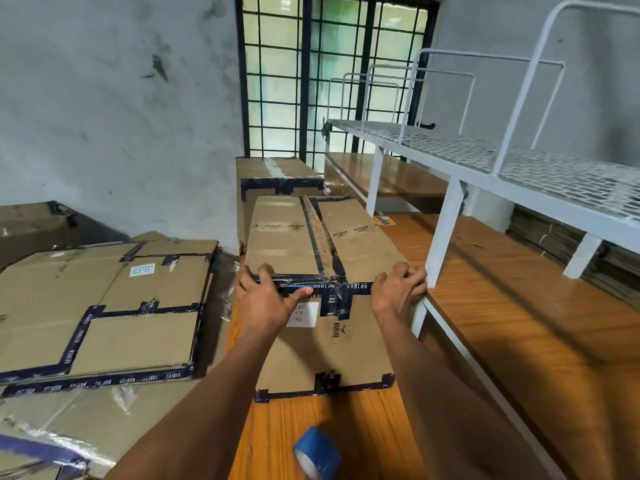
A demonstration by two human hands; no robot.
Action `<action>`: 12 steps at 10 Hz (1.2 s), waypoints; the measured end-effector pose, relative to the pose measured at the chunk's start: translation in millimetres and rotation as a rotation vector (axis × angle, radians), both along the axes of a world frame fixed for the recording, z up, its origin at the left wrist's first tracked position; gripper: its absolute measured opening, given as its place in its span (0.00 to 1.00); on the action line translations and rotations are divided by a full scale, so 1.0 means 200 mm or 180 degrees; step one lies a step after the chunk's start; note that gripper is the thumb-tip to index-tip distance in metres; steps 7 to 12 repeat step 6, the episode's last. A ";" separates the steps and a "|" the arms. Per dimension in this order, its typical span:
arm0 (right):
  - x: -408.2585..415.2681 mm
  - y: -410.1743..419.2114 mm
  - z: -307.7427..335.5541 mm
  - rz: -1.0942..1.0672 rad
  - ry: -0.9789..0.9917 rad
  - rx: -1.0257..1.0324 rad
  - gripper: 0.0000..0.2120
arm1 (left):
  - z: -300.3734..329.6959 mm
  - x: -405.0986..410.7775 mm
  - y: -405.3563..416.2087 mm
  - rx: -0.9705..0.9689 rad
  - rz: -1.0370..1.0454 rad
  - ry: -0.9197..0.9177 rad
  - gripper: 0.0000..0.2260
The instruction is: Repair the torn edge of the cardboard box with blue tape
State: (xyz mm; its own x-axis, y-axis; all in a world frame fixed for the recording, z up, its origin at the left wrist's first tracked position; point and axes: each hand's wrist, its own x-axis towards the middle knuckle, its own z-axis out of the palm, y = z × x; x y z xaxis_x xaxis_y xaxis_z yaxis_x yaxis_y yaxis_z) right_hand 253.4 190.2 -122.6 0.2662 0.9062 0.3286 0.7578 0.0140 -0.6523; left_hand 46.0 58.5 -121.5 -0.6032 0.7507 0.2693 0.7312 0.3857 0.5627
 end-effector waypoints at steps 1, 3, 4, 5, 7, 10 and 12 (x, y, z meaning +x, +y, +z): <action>-0.01 0.00 0.01 0.0076 -0.0051 -0.0115 0.15 | 0.02 0.00 -0.03 -0.0287 0.0004 0.0124 0.52; 0.02 -0.08 0.08 0.0479 -0.0750 -0.0611 0.20 | 0.12 -0.02 -0.12 -0.0727 -0.0109 0.0501 0.46; 0.05 -0.23 0.15 0.0853 -0.0952 -0.0403 0.22 | 0.21 0.03 -0.21 -0.0771 -0.0258 0.0735 0.44; 0.08 -0.41 0.20 0.1111 -0.1023 0.0075 0.22 | 0.30 0.10 -0.35 -0.0524 -0.0344 0.0956 0.41; 0.13 -0.58 0.29 0.1206 -0.1023 0.0421 0.23 | 0.40 0.18 -0.52 -0.0256 -0.0322 0.1230 0.40; 0.13 -0.58 0.29 0.1206 -0.1023 0.0421 0.23 | 0.40 0.18 -0.52 -0.0256 -0.0322 0.1230 0.40; 0.13 -0.58 0.29 0.1206 -0.1023 0.0421 0.23 | 0.40 0.18 -0.52 -0.0256 -0.0322 0.1230 0.40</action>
